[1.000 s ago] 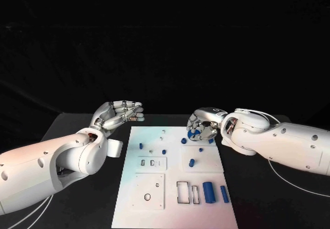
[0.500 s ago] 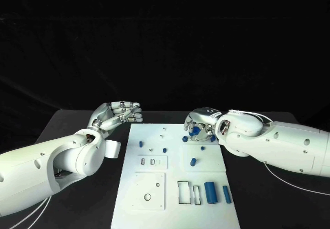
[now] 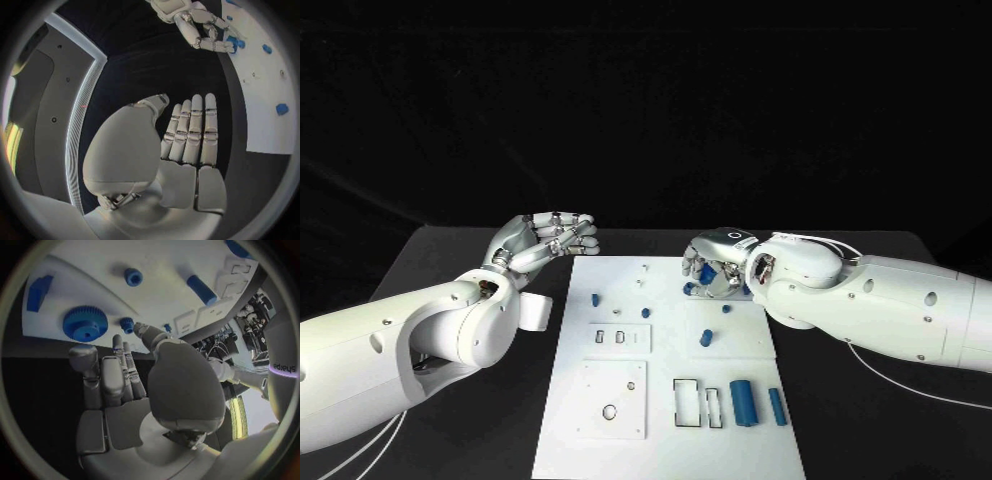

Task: Assemble the parts on the task board

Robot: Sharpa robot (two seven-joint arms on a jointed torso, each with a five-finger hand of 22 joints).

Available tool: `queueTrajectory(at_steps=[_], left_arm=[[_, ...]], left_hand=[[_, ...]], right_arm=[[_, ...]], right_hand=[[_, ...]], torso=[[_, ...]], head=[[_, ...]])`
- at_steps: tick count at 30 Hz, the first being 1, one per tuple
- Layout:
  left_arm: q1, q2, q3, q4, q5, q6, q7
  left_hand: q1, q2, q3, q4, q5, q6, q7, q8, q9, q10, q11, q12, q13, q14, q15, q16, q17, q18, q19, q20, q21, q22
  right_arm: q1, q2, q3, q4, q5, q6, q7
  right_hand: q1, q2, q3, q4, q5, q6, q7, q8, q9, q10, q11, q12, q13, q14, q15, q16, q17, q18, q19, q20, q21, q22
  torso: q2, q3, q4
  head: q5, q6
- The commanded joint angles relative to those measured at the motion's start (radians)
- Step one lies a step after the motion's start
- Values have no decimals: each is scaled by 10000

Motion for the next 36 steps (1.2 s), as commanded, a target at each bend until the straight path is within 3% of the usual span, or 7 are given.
queueTrajectory(at_steps=[1,10,27,31,33,36], left_arm=[[22,8,13,9,48,267,-6],[27,19,16,3,50,205,35],[33,30,20,-42,52,219,-6],[34,30,20,-55,52,227,-34],[35,31,20,-61,52,229,-49],[35,33,20,-74,52,237,-72]], left_hand=[[-103,-39,76,-10,-46,-64,49,-55,-12,-24,79,-69,13,-41,72,-76,17,94,-32,20,-4,-14],[-119,-38,91,-17,-48,-91,64,-77,-16,-46,94,-122,14,-60,85,-106,26,94,-51,32,-14,-24],[-113,-37,109,-38,-46,-118,74,-98,-20,-65,104,-166,14,-60,90,-122,37,98,-58,37,-17,-30],[-112,-37,114,-45,-47,-128,79,-106,-22,-71,108,-181,15,-60,92,-128,41,99,-60,39,-18,-32],[-112,-37,114,-45,-47,-128,79,-106,-22,-71,108,-181,15,-60,92,-128,41,99,-60,39,-18,-32],[-106,-35,121,-54,-47,-136,82,-112,-23,-75,110,-193,15,-59,93,-133,45,100,-61,40,-18,-33]], right_arm=[[-28,40,1,-65,-188,296,-86],[-90,118,-1,-209,-308,336,-46],[-134,145,-2,-189,-259,50,22],[-135,136,-2,-182,-162,-347,-47],[-135,128,-2,-174,-118,-672,-98],[-135,110,-2,-154,-61,-1208,-175]], right_hand=[[126,50,52,76,74,92,11,-38,24,-71,5,-26,11,302,70,125,57,-116,35,5,142,126],[196,83,276,132,176,260,-62,50,115,92,-55,7,43,291,31,365,239,-152,94,-10,412,493],[150,160,537,283,225,461,-169,198,293,372,-154,24,99,294,-48,636,441,-226,244,-56,814,1059],[244,305,721,299,249,632,-276,357,473,596,-250,55,166,302,-128,770,541,-254,313,-114,1001,1320],[475,614,1011,233,-121,881,-431,599,698,920,-386,156,288,317,-246,887,645,-274,369,-196,1144,1523],[616,739,1195,102,-403,1045,-553,879,991,1166,-515,249,429,339,-342,1009,767,-304,426,-294,1289,1733]], torso=[[43,-3,22],[120,-6,56],[199,-15,73],[209,-22,79],[217,-22,87],[223,-21,94]], head=[[-30,5],[-117,9],[-97,-36],[-96,-33],[-89,-22],[-91,-5]])
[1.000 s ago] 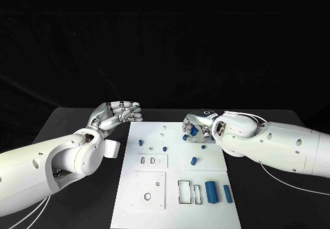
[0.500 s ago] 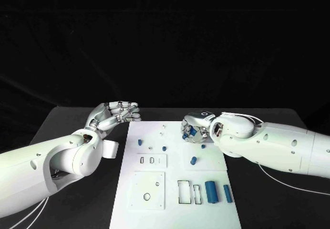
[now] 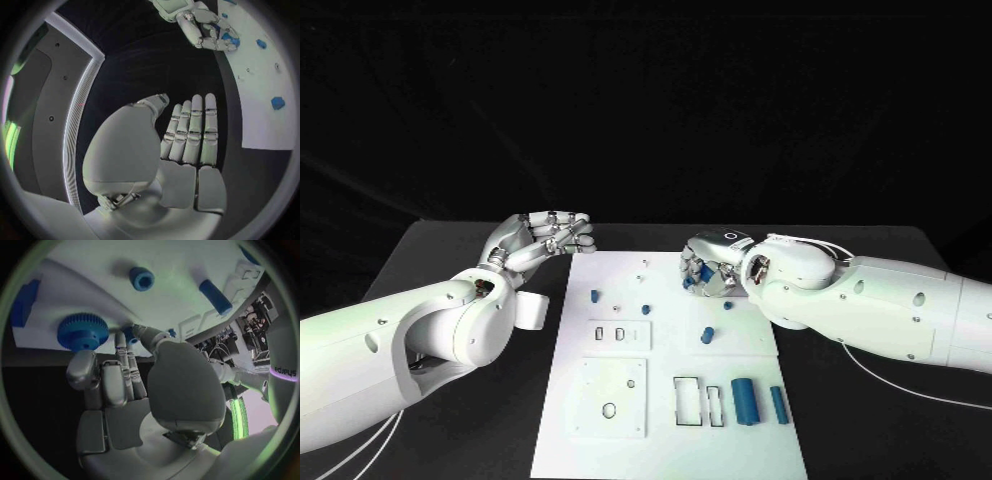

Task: Assemble the parts on the task board

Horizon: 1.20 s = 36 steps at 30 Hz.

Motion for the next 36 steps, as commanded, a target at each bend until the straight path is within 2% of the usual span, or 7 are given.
queueTrajectory(at_steps=[1,8,15,20,29,36], left_arm=[[16,21,11,-1,30,191,-3],[17,26,11,-57,30,185,-39],[17,41,10,-109,30,212,-83],[17,59,10,-109,30,228,-97],[25,79,10,-78,30,246,-113],[58,116,11,-72,30,257,-118]], left_hand=[[-66,2,64,3,-47,-68,14,-34,-12,-1,36,-29,17,-19,54,-60,11,100,-61,41,-12,-16],[-52,8,80,-19,-52,-81,20,-45,-14,-8,42,-54,18,-18,56,-70,19,102,-62,42,-11,-18],[-39,-1,93,-55,-65,-122,31,-74,-21,-35,55,-105,18,-16,64,-88,32,104,-63,47,-7,-21],[-39,-1,93,-55,-65,-122,31,-74,-21,-35,55,-105,18,-16,64,-88,32,104,-63,47,-7,-21],[-41,-3,96,-63,-71,-129,33,-80,-21,-40,59,-120,19,-16,66,-95,37,104,-64,49,-6,-22],[-41,-3,96,-63,-71,-129,33,-80,-21,-40,59,-120,19,-16,66,-95,37,104,-64,49,-6,-22]], right_arm=[[-4,-14,2,38,62,-1027,-172],[-2,-31,6,198,114,-1749,-504],[30,211,17,162,108,-2122,-949],[41,562,21,-158,107,-2223,-1103],[52,1245,27,-765,132,-2196,-1188],[42,1624,28,-1037,184,-2089,-1170]], right_hand=[[230,348,175,-116,-74,174,-110,299,386,230,-117,103,174,338,-122,63,42,-156,51,-89,79,117],[205,316,351,-258,-138,67,-132,570,796,322,-164,103,327,326,-163,119,32,-165,22,-150,142,223],[145,284,394,-267,-159,15,-136,627,912,287,-159,68,361,321,-162,130,15,-164,2,-154,146,239],[126,277,415,-272,-162,-19,-130,643,958,256,-151,43,371,316,-157,127,-7,-161,-13,-152,139,232],[112,274,430,-276,-164,-44,-125,653,991,236,-145,27,379,318,-152,141,10,-160,-22,-150,136,233],[96,270,441,-278,-166,-75,-118,657,1020,220,-138,13,387,315,-148,140,-5,-157,-35,-148,128,223]], torso=[[19,-2,14],[31,-6,0],[50,-15,13],[79,-19,51],[114,-16,67],[161,-64,155]], head=[[-5,34],[11,111],[7,195],[15,243],[27,246],[18,233]])
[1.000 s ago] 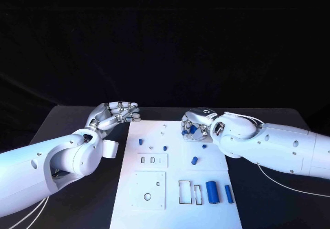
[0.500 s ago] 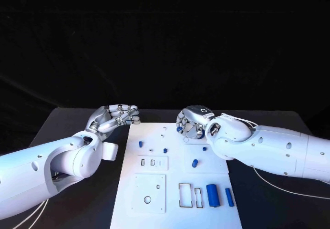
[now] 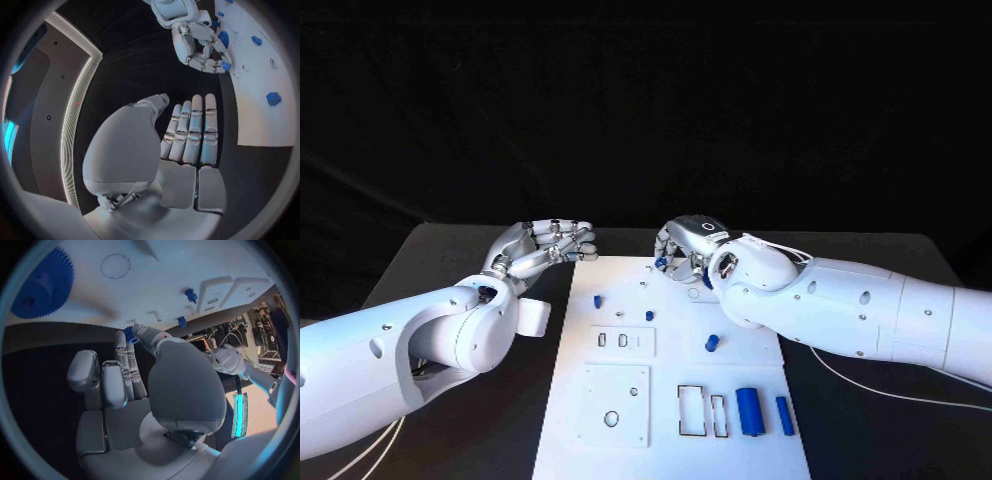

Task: Assemble the parts on the task board

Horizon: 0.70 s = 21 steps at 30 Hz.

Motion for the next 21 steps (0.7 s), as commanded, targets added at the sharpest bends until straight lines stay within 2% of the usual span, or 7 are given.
queueTrajectory(at_steps=[1,5,7,11,16,21], left_arm=[[27,31,11,34,23,198,35],[43,39,11,32,23,201,32],[50,41,11,30,23,204,30],[62,46,11,27,23,205,28],[78,63,11,29,23,213,24],[87,64,11,25,23,215,19]], left_hand=[[-40,-4,43,-10,-33,-93,-3,-41,-11,-41,59,-33,11,-17,67,-54,16,105,-27,12,-5,-15],[-40,-4,43,-10,-33,-93,-3,-41,-11,-41,59,-33,11,-17,67,-54,16,105,-27,12,-5,-15],[-40,-4,43,-10,-33,-93,-3,-41,-11,-41,59,-33,11,-17,67,-54,16,105,-27,12,-5,-15],[-40,-4,43,-10,-33,-93,-3,-41,-11,-41,59,-33,11,-17,67,-54,16,105,-27,12,-5,-15],[-40,-4,43,-10,-33,-93,-3,-41,-11,-41,59,-33,11,-17,67,-54,16,105,-27,12,-5,-15],[-40,-4,43,-10,-33,-93,-3,-41,-11,-41,59,-33,11,-17,67,-54,16,105,-27,12,-5,-15]], right_arm=[[-7,98,3,-79,4,24,-96],[-12,201,4,-149,43,42,-59],[-13,231,4,-166,54,49,-42],[-15,303,4,-230,74,68,-14],[-25,380,4,-321,125,140,19],[-44,418,4,-381,169,262,55]], right_hand=[[147,218,193,-144,71,-20,-61,209,1020,166,-191,-26,10,299,-59,59,-7,-157,-31,-3,14,2],[125,211,201,-143,65,-53,-54,211,1049,152,-183,-39,20,295,-53,57,-25,-152,-48,1,2,-13],[125,211,201,-143,65,-53,-54,211,1049,152,-183,-39,20,295,-53,57,-25,-152,-48,1,2,-13],[114,207,203,-141,59,-67,-52,212,1060,147,-180,-43,24,295,-51,60,-23,-155,-44,3,9,0],[97,201,207,-138,53,-88,-49,212,1078,138,-176,-51,31,293,-46,59,-35,-150,-60,6,-6,-20],[86,199,211,-136,51,-103,-46,212,1090,131,-173,-57,35,290,-44,56,-47,-147,-70,8,-14,-30]], torso=[[39,-28,54],[43,-58,77],[42,-61,74],[54,-48,61],[60,-55,83],[62,-50,68]], head=[[-8,-1],[-27,-18],[-22,-15],[-12,-3],[-14,-12],[30,-18]])
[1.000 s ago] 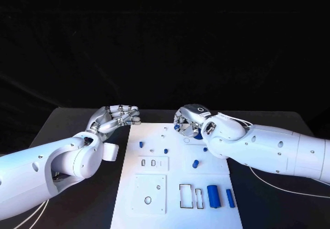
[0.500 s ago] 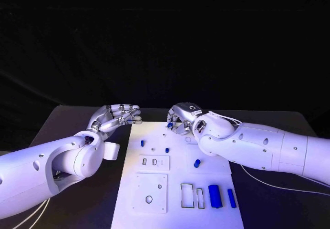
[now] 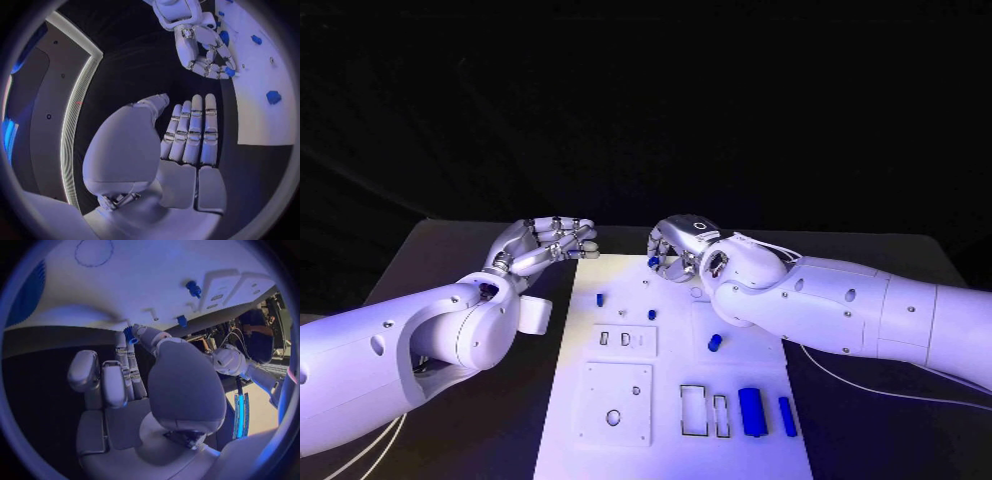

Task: Assemble the parts on the task board

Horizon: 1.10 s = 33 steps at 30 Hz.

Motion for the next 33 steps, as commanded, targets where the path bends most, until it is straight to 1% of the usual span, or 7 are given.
queueTrajectory(at_steps=[1,2,4,14,18,25,33], left_arm=[[22,21,11,23,21,189,41],[23,20,11,23,21,190,40],[26,19,11,22,21,191,37],[44,28,11,3,21,207,24],[49,27,11,-4,21,210,19],[56,23,11,-37,21,215,8],[60,25,11,-77,21,211,4]], left_hand=[[-40,-4,43,-10,-33,-93,-3,-42,-12,-41,59,-33,12,-16,67,-54,9,105,-27,12,-5,-15],[-40,-4,43,-10,-33,-93,-3,-42,-12,-41,59,-33,12,-16,67,-54,9,105,-27,12,-5,-15],[-40,-4,43,-10,-33,-93,-3,-42,-12,-41,59,-33,12,-16,67,-54,9,105,-27,12,-5,-15],[-46,3,55,-34,-45,-97,-1,-50,-10,-39,63,-69,17,-17,72,-76,23,105,-32,17,-3,-19],[-46,3,55,-34,-45,-97,-1,-50,-10,-39,63,-69,17,-17,72,-76,23,105,-32,17,-3,-19],[-46,3,55,-34,-45,-97,-1,-50,-10,-39,63,-69,17,-17,72,-76,23,105,-32,17,-3,-19],[-46,3,55,-34,-45,-97,-1,-50,-10,-39,63,-69,17,-17,72,-76,23,105,-32,17,-3,-19]], right_arm=[[-28,27,-7,-44,37,259,57],[-32,33,-7,-54,50,280,68],[-41,45,-7,-72,67,317,81],[-64,93,-8,-111,123,418,131],[-66,82,-8,-89,136,456,148],[-69,39,-9,-5,147,512,163],[-75,43,-9,-17,149,493,144]], right_hand=[[85,200,202,-119,-9,-56,-23,134,1090,131,-173,21,17,289,-46,57,-10,-147,-70,7,-14,-10],[85,200,202,-119,-9,-56,-23,134,1090,131,-173,21,17,289,-46,57,-10,-147,-70,7,-14,-10],[73,197,203,-115,-11,-68,-21,134,1099,127,-170,17,21,287,-43,55,-18,-146,-75,9,-17,-13],[32,181,213,-106,-20,-124,-9,128,1136,100,-158,-3,36,278,-33,46,-52,-139,-104,17,-41,-39],[22,175,213,-104,-24,-134,-7,127,1144,97,-156,-6,40,278,-31,51,-46,-138,-109,19,-44,-41],[2,164,211,-99,-28,-148,-5,126,1157,94,-153,-9,46,274,-27,43,-67,-135,-120,22,-53,-52],[-52,129,221,-85,-26,-215,10,109,1194,51,-137,-38,62,255,-16,15,-142,-122,-168,33,-98,-105]], torso=[[5,2,-5],[9,2,-8],[13,1,-15],[24,2,-4],[27,-3,-1],[27,-1,-10],[35,-1,-2]], head=[[28,-9],[59,2],[73,7],[62,-8],[64,-21],[99,-22],[82,-5]])
